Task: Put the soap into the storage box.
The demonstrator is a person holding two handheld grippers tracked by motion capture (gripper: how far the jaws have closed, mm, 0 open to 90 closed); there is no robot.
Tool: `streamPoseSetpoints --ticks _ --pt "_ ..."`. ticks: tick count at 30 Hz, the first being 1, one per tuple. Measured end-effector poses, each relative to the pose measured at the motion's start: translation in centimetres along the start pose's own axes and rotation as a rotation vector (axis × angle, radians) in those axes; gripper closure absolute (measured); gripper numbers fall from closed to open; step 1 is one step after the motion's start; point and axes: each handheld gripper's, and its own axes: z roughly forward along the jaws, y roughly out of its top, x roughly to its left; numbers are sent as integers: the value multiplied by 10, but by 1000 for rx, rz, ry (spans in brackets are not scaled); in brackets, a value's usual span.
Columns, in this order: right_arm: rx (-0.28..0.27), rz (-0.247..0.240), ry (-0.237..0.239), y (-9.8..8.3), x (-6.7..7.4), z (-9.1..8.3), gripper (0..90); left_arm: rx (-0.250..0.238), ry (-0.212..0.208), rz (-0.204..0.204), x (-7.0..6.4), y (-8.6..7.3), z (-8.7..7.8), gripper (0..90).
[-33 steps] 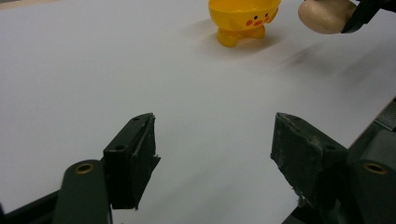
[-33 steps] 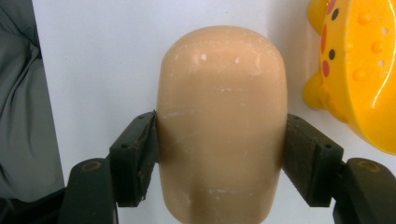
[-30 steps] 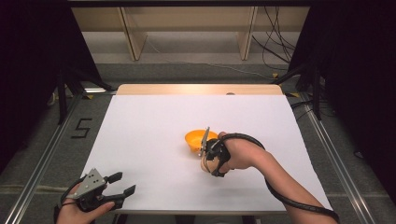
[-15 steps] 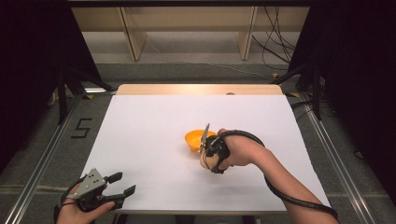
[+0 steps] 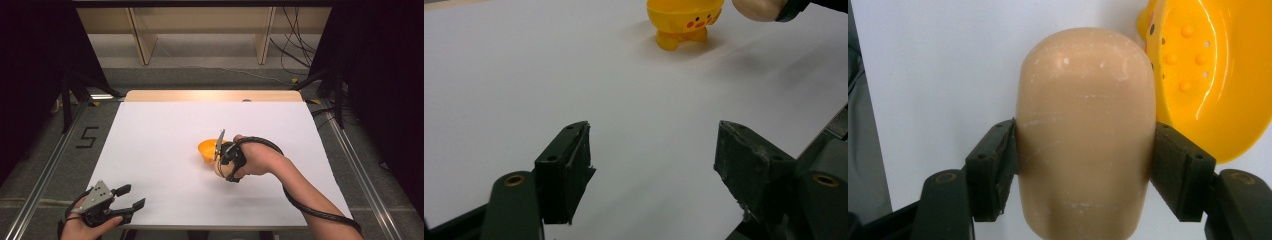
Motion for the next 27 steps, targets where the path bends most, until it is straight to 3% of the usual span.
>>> streamPoseSetpoints --ticks 1,3,6,7,14,15,16,17,20,21,22,23,27 --pt "3 -5 -5 0 -1 0 339 5 0 14 1 0 0 304" --pt "4 17 -6 0 0 -1 340 7 1 7 1 0 0 305" --pt "-9 -1 -7 0 -3 -1 339 1 0 -1 0 0 0 304" --pt "-4 17 -17 1 -2 -2 340 2 -1 -1 0 0 0 304" --pt "-10 19 -30 2 -6 -2 339 7 0 3 0 0 0 304" --pt "-24 -3 -35 2 -8 -2 339 6 0 3 1 0 0 304" --pt "-12 20 -36 2 -7 -2 339 6 0 3 0 0 0 304" --pt "-18 4 -35 3 -9 -2 340 2 -1 -1 0 0 0 304" --pt "-14 15 -40 3 -9 -3 339 3 -3 -3 0 0 0 304" --pt "-32 -25 -46 3 -13 -2 339 7 -1 3 0 0 0 304" --pt "-32 -25 -46 3 -13 -2 339 7 -1 3 0 0 0 304" --pt "-18 22 -51 3 -11 -3 340 6 -1 3 0 0 0 304" --pt "-18 18 -60 4 -12 -4 340 7 0 3 1 0 0 304"
